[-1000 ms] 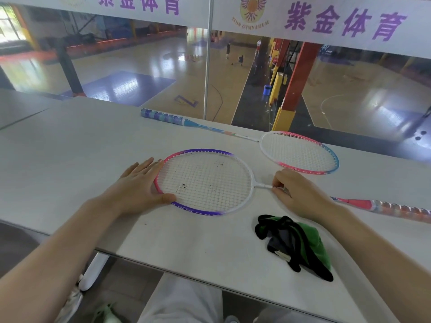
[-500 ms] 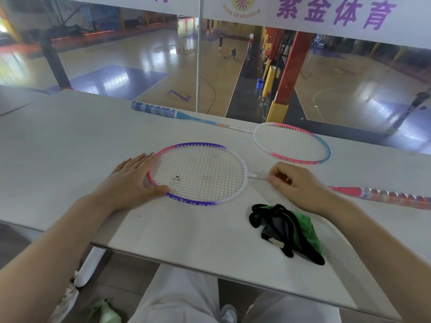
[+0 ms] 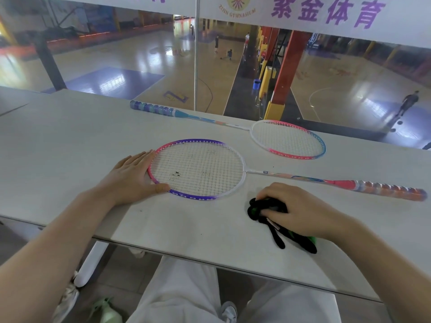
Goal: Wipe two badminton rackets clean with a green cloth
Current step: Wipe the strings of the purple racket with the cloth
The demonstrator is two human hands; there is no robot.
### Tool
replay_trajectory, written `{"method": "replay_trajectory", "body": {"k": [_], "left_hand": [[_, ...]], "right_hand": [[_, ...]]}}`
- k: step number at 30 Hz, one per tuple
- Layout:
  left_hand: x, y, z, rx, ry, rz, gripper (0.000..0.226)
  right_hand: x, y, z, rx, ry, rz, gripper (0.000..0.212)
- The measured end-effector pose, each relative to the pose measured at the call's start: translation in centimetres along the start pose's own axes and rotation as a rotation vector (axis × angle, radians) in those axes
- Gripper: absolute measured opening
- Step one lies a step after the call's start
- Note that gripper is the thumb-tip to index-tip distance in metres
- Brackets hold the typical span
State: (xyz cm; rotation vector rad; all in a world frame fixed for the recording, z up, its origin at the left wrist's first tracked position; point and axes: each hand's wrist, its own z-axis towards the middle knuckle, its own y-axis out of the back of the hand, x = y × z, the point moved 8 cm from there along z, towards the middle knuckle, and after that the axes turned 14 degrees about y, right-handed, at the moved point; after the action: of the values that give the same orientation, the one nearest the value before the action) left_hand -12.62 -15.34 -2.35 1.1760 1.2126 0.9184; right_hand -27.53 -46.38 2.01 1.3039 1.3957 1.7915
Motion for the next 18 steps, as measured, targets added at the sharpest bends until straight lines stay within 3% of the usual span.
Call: {"method": "replay_trajectory", "body": {"k": [5, 9, 14, 18], "left_hand": [[0.2, -0.2, 0.1, 0.007, -0.007, 0.006, 0.134], [0.1, -0.2, 0.1, 0.021, 0.000, 0.019, 0.139], [-0.1, -0.1, -0.2, 0.032, 0.008, 0.018, 0.143], [0.0, -0.2, -0.1, 0.031, 0.001, 0.026, 0.141]], "right_hand": [[0.5, -1.2, 0.2, -0.085, 0.015, -0.079, 0.017], [0.0, -1.0, 0.7, -0.126, -0.006, 0.002, 0.020], [-1.1, 3.2, 4.0, -0.284, -0.079, 0.104, 0.027], [-2.0, 6.2, 8.5, -0.326, -0.137, 0.097, 0.019]]}}
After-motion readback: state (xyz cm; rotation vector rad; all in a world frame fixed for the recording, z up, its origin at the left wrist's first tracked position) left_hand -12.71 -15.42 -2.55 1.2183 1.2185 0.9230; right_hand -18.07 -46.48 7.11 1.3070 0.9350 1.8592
